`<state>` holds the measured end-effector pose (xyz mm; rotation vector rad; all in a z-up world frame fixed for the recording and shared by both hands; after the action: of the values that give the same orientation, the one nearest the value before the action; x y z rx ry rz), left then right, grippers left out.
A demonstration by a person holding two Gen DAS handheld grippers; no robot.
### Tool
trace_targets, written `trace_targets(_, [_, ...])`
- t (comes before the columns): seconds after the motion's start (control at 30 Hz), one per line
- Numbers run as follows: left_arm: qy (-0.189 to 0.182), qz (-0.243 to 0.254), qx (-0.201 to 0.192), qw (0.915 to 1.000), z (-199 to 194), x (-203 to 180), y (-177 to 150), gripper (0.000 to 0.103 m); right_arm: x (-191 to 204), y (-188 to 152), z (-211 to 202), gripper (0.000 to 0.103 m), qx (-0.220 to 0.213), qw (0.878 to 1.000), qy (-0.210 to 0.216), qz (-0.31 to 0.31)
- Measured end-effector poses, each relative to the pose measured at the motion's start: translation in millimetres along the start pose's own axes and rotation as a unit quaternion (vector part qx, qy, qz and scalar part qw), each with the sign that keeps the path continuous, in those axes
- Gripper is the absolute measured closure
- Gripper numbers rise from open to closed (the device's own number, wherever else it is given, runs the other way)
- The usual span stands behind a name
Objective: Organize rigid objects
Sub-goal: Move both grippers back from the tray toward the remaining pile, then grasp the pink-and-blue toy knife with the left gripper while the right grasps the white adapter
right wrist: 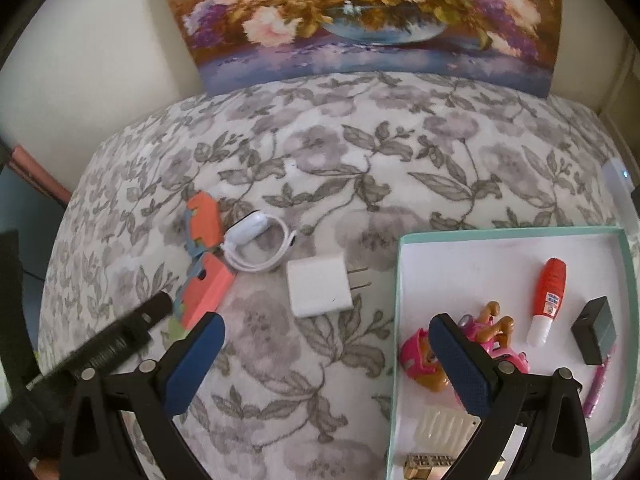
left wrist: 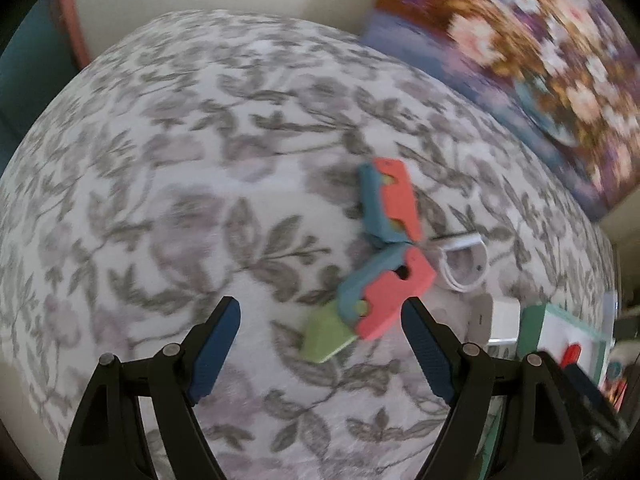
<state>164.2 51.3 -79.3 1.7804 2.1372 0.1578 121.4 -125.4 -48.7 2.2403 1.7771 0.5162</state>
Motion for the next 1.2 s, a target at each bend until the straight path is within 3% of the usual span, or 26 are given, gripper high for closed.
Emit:
trace_targets(0.3, [-0.007, 0.044, -0.010, 0.9990, 17.9, -20.3, 1.8, 0.020, -7.5, 12.8, 16.0, 0.001, -0.002, 1.000, 0.001, 0.016])
trace_targets(0.43, [-0.010, 0.051, -0.014, 0.9985, 20.5, -21.6, 4.8, 0.022, -3.0, 16.5, 26.5, 0.011, 0.001, 1.000, 0.006, 0.007])
trace_targets(0.67, [-0.026, 0.061, 0.012, 0.9977, 32.2, -25.0, 0.6, 0.022, -13.1, 16.1, 33.2, 0.012, 0.005, 1.000, 0.003, 0.023])
trace_targets(0.87, [-0.029, 0.063, 0.021, 0.9974, 37.1, -25.6, -2.7, 0.031, -12.0, 17.7, 28.7, 0.012, 0.001, 1.000, 0.001, 0.018])
trace_targets(1.0, [-0.043, 0.054, 0.021, 0.9974, 34.7, -23.5, -1.2, 0.047, -9.3, 18.1, 28.0, 0.012, -0.001, 1.000, 0.003, 0.012])
trace_targets(1.2, [-0.049, 0.035, 0.029, 0.9978, 31.5, -13.7, -0.3, 0.049, -2.3, 17.2, 31.2, 0.016, -0.001, 1.000, 0.016, 0.002])
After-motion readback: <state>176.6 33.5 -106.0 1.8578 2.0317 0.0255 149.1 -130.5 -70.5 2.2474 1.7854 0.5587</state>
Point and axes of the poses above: each gripper's, at about its wrist camera, not at the fingertips, and z roughly the way its jaws point, x to its left, y to its top, the point moved 3 cm from there along z, roughly the way its jaws point, and after that the axes turned 8 degrees about -z, right-handed, at the moved point
